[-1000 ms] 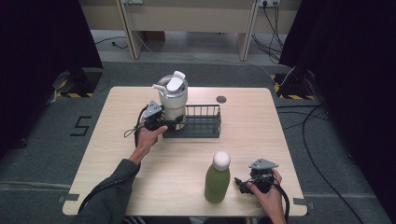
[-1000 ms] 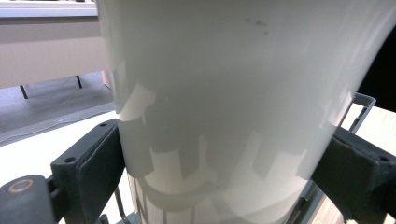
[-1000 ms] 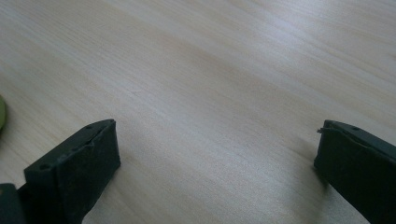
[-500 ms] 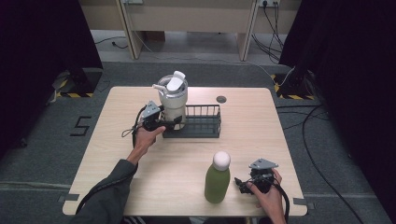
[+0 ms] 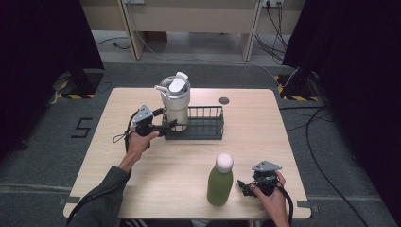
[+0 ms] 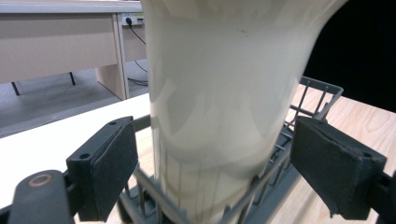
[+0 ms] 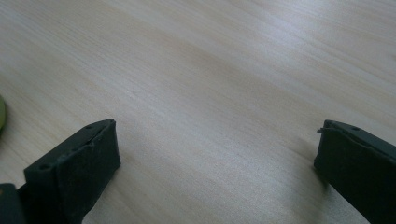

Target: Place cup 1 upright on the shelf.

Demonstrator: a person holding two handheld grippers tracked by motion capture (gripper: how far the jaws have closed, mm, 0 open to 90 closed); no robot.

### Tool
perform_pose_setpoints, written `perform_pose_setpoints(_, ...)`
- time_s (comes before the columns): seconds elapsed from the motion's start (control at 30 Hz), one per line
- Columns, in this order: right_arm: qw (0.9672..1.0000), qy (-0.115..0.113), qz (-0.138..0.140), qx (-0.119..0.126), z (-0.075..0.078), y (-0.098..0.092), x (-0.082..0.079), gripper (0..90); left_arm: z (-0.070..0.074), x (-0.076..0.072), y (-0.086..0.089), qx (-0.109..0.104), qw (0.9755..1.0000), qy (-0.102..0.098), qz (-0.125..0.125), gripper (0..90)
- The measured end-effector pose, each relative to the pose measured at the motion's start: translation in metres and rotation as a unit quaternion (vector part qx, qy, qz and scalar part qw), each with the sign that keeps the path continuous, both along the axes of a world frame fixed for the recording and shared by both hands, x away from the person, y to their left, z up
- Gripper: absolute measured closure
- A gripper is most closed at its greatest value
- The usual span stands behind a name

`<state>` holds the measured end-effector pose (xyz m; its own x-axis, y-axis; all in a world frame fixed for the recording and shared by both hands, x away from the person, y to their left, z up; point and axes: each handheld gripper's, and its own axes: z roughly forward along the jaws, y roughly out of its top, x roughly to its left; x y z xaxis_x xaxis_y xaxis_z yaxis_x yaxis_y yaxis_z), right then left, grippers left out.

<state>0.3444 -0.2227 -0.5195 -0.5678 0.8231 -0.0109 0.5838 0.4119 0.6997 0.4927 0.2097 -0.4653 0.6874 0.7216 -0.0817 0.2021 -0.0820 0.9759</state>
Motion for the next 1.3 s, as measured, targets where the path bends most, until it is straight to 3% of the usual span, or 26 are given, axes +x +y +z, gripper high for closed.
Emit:
perform_pose_setpoints(0.43,1.0,0.0,0.0,0.0,0.0,0.0,0.0,0.3,0.0,-0.027,0.013,-0.006,0.9996,0.025,-0.011,14.6)
perform_pose_setpoints(0.6,1.0,0.0,0.0,0.0,0.0,0.0,0.0,0.2,-0.004,-0.045,0.02,-0.006,0.9994,0.029,-0.018,14.5)
perform_pose_setpoints(1.0,1.0,0.0,0.0,0.0,0.0,0.0,0.0,0.2,-0.007,-0.076,0.04,0.004,0.9994,0.03,-0.017,14.6)
perform_pose_setpoints(1.3,1.0,0.0,0.001,0.0,0.0,0.0,0.0,0.3,-0.02,-0.096,0.043,0.019,0.9982,0.051,-0.025,14.6)
